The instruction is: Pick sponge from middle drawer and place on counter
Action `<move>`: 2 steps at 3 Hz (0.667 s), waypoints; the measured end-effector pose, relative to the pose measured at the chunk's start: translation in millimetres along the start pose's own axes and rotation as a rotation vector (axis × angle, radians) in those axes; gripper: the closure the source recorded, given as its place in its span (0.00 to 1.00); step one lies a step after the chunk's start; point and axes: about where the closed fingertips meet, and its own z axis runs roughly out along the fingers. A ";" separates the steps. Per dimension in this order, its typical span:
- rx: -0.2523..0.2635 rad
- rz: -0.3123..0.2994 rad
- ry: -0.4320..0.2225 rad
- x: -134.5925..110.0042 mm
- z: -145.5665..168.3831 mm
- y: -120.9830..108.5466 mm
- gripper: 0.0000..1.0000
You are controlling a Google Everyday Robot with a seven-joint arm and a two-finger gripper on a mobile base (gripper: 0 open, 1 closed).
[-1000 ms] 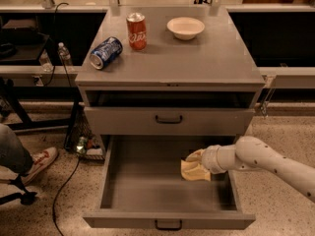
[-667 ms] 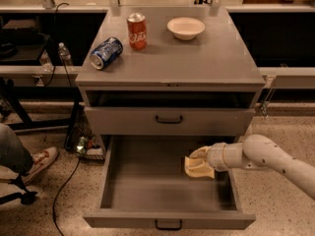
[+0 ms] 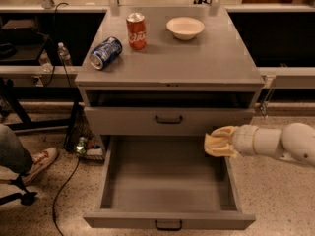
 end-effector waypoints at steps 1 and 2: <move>0.070 -0.075 0.010 -21.9 -34.4 -26.3 1.00; 0.145 -0.182 0.027 -57.8 -71.5 -46.6 1.00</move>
Offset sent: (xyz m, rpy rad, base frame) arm -0.0056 -0.0383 0.1554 -0.1891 -0.3116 -0.0330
